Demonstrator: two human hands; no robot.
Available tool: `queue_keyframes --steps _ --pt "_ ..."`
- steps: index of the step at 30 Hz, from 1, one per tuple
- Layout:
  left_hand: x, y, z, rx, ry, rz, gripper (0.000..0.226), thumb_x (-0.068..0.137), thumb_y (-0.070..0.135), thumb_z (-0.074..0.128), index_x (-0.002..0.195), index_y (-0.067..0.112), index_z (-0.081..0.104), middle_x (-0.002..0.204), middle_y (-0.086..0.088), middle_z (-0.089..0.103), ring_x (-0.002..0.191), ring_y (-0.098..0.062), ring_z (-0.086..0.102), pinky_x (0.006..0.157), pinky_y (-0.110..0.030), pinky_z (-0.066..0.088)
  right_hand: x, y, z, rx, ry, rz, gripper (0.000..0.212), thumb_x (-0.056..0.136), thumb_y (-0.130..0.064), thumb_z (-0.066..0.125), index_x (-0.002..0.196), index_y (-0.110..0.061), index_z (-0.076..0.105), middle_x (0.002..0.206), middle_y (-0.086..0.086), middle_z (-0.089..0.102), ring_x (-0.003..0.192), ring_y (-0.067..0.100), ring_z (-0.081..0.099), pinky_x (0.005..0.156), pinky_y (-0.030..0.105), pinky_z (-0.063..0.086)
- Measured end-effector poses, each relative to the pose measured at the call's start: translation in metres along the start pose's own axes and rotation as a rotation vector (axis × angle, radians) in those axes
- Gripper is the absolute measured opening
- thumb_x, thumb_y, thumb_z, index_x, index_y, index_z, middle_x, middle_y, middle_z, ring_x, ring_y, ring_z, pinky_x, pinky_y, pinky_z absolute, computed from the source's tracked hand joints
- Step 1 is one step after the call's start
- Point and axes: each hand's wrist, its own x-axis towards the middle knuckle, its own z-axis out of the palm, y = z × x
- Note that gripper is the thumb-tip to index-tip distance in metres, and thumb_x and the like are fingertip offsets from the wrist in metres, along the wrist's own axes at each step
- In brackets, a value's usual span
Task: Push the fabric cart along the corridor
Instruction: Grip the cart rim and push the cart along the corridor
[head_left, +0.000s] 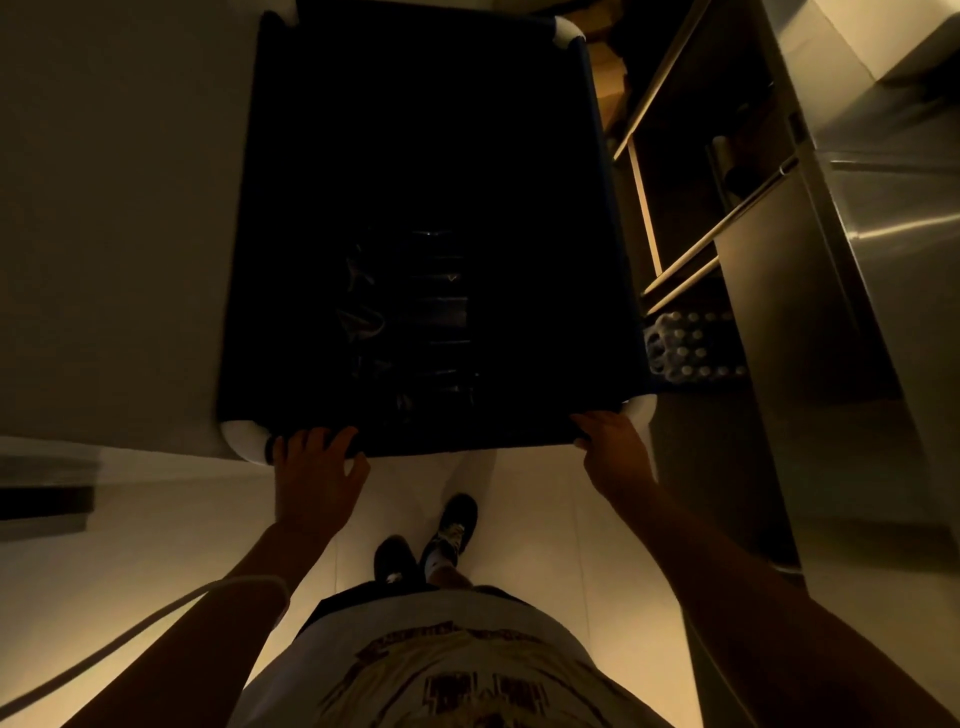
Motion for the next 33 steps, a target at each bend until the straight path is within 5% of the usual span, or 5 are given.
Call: queue_keyframes --steps 15,26,33 --pt "0.051 0.009 -0.018 0.058 0.002 0.007 0.055 0.092 0.046 0.038 0.132 0.017 0.061 0.12 -0.019 0.065 0.118 -0.043 0.055 0.11 -0.06 0.034 0.054 0.006 -0.004 0.029 0.071 -0.128 0.044 0.093 -0.011 0.064 0.137 -0.014 0.06 0.139 0.007 0.061 0.134 0.029 0.051 0.119 0.047 0.031" --pt "0.125 0.012 -0.035 0.021 -0.053 -0.037 0.059 0.088 0.049 0.039 0.134 0.02 0.062 0.128 -0.02 0.063 0.124 -0.042 0.053 0.113 -0.058 0.031 0.117 -0.013 -0.023 0.018 0.136 -0.16 0.045 0.098 -0.039 0.058 0.138 -0.019 0.058 0.136 0.003 0.062 0.135 0.024 0.051 0.121 0.046 0.026" --pt "0.173 0.012 -0.036 0.044 0.006 -0.032 0.06 0.087 0.051 0.036 0.125 0.018 0.068 0.116 -0.021 0.067 0.112 -0.044 0.059 0.107 -0.058 0.036 0.161 -0.02 -0.032 -0.004 0.164 -0.162 0.047 0.096 -0.043 0.059 0.137 -0.02 0.058 0.137 0.002 0.062 0.135 0.023 0.051 0.121 0.046 0.028"
